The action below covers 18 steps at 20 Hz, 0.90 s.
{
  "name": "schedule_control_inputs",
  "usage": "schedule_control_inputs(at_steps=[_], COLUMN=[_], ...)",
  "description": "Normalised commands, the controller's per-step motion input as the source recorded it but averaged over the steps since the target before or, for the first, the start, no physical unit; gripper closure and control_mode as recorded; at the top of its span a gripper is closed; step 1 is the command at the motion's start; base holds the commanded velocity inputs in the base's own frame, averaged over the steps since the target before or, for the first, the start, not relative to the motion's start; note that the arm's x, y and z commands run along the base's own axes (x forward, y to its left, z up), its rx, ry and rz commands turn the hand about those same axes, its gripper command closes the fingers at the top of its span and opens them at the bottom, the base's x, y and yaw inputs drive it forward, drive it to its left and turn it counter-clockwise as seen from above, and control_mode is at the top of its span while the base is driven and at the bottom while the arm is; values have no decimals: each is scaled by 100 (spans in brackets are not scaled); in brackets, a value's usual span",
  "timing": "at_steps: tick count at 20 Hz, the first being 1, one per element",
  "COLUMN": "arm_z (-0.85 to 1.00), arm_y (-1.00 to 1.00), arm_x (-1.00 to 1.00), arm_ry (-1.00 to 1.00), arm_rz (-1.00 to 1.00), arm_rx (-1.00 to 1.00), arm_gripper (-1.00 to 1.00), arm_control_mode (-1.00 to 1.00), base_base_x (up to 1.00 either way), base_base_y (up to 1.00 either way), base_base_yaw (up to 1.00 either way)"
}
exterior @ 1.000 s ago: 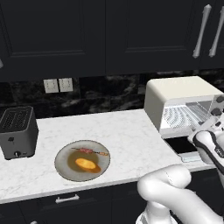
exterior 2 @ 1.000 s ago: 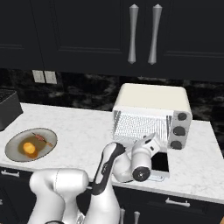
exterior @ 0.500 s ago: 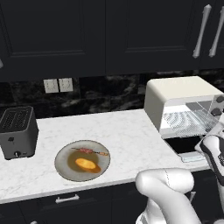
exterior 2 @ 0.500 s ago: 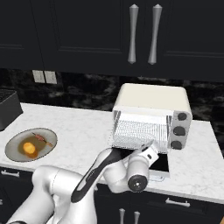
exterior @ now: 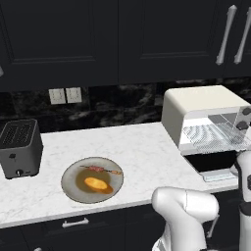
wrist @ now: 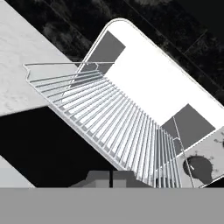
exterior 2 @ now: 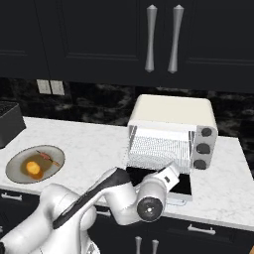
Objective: Pick up the kebab skewer and baguette bread, and place them inside the toaster oven. Close the toaster oven door and start by setting the timer.
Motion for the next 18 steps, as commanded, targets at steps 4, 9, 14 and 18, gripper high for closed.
schedule_control_inputs(at_steps=[4, 9, 14, 18], arm_z=[81, 60, 56, 23], arm_y=[30, 87, 91, 100], arm_x=[-59, -41, -26, -11], arm_ry=[24, 34, 43, 30], arm_rz=[0, -4, 0, 0], arm_rx=[0, 0, 0, 0], arm_gripper=[100, 100, 100, -100], arm_control_mode=[-100, -100, -100, -100], base_base_x=[0, 0, 0, 0], base_base_y=[0, 0, 0, 0], base_base_yaw=[0, 0, 0, 0])
